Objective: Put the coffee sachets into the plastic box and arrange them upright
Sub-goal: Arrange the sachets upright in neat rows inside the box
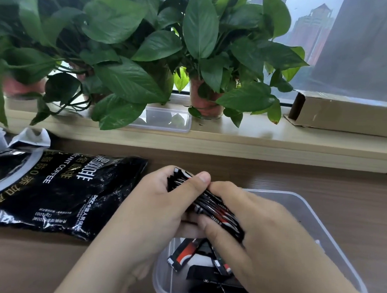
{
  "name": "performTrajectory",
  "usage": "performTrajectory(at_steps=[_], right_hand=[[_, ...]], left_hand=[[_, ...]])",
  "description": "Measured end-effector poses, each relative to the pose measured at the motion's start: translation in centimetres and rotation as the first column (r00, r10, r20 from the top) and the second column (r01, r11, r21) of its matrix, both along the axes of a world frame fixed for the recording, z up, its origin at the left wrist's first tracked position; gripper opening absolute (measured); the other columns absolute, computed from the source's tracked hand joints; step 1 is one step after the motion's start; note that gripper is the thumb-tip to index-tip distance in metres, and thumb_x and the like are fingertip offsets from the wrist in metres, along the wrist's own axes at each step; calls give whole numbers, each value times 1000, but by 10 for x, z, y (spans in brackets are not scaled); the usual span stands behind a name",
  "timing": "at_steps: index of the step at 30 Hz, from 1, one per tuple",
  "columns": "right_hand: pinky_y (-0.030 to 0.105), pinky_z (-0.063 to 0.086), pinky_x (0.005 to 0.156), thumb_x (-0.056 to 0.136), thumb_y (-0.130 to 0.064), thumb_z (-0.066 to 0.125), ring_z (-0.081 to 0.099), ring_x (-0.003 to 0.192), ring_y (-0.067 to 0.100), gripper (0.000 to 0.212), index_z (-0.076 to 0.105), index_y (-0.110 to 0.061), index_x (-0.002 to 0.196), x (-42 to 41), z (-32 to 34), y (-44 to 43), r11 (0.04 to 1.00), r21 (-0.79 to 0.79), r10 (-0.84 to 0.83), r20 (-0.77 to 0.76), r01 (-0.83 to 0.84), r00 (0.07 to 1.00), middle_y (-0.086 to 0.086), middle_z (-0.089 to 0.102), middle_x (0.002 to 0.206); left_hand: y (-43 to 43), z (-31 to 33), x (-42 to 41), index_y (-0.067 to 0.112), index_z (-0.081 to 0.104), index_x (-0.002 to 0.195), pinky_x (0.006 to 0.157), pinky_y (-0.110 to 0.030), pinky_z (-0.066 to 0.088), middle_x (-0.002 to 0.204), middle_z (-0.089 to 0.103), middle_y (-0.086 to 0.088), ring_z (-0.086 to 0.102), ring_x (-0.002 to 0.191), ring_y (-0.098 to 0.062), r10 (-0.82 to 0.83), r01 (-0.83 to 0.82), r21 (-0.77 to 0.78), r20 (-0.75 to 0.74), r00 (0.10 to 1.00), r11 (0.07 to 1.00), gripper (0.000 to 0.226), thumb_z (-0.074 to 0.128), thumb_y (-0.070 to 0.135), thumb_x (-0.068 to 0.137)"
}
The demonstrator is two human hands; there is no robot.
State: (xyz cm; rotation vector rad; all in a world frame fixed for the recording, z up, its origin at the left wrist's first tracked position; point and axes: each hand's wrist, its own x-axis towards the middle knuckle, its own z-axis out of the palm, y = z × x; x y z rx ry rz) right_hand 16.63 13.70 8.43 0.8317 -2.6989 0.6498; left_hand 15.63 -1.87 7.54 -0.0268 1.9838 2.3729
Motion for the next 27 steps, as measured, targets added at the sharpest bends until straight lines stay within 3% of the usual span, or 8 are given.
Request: performTrajectory(at_steps=[5, 10, 14, 18, 21, 24, 25, 27], right_hand=[[22, 44, 69, 72, -42, 63, 58, 70, 6, 27, 74, -38, 96, 3, -1, 14, 989, -97, -124, -120, 113, 985, -13, 59, 82], [29, 46, 54, 66, -34, 68, 56, 56, 10, 10, 74, -29, 71, 3, 0, 13, 983, -120, -150, -91, 138, 985, -9, 59, 66], [33, 46, 48, 66, -39, 64, 56, 54, 13, 19, 69, -22, 60, 0, -4, 14, 981, -154, -131, -67, 120, 989, -5, 56, 58], [30, 45, 51, 66, -40, 63, 57, 58, 11, 20, 70, -22, 60, 0, -4, 18, 982, -171, -85, -38, 78, 996, -7, 57, 58], [31, 46, 50, 64, -38, 66, 59, 60, 12, 15, 72, -24, 64, 1, 0, 23, 976, -206, -75, 2, 74, 997, -5, 60, 63], [26, 46, 49, 62, -38, 70, 60, 58, 11, 11, 73, -28, 63, 1, 7, 31, 967, -239, -86, 30, 91, 996, -7, 65, 67], [24, 45, 50, 63, -38, 72, 61, 58, 10, 10, 73, -28, 63, -1, 9, 36, 965, -241, -96, 30, 100, 995, -8, 66, 68], [25, 45, 55, 64, -37, 77, 62, 58, 9, 9, 73, -29, 62, -3, 15, 49, 957, -257, -130, 36, 135, 991, -10, 67, 68]], left_hand=[[6, 3, 0, 4, 59, 89, 56, -31, 61, 74, 77, -13, 76, 62, -22, 5, -13, -87, -87, 996, 996, 28, 68, 31, 88], [11, -2, 1, 9, 60, 86, 57, -36, 63, 80, 73, -20, 76, 70, -26, 35, -70, -220, -159, 987, 973, 29, 70, 36, 87], [10, -8, 2, 17, 58, 80, 62, -52, 64, 77, 71, -18, 74, 73, -37, 8, -77, -354, -192, 981, 932, 44, 70, 59, 81], [13, -6, 5, 8, 59, 82, 58, -44, 63, 74, 71, -19, 75, 64, -27, 9, -50, -289, -140, 990, 956, 61, 62, 69, 76], [17, -1, 5, 18, 67, 81, 56, -35, 61, 73, 75, -16, 74, 59, -24, 26, -43, -188, -89, 996, 981, 61, 52, 74, 65], [13, 0, -1, 27, 68, 90, 68, -45, 61, 76, 78, -13, 76, 63, -32, 135, -148, -136, -99, 986, 980, 66, 47, 81, 61], [11, 0, -3, 24, 66, 93, 71, -48, 60, 76, 78, -13, 76, 66, -33, 194, -212, -154, -125, 973, 965, 60, 49, 76, 71], [4, 0, -3, 17, 66, 89, 73, -49, 61, 73, 77, -10, 77, 69, -31, 265, -312, -251, -205, 942, 916, 26, 57, 40, 97]])
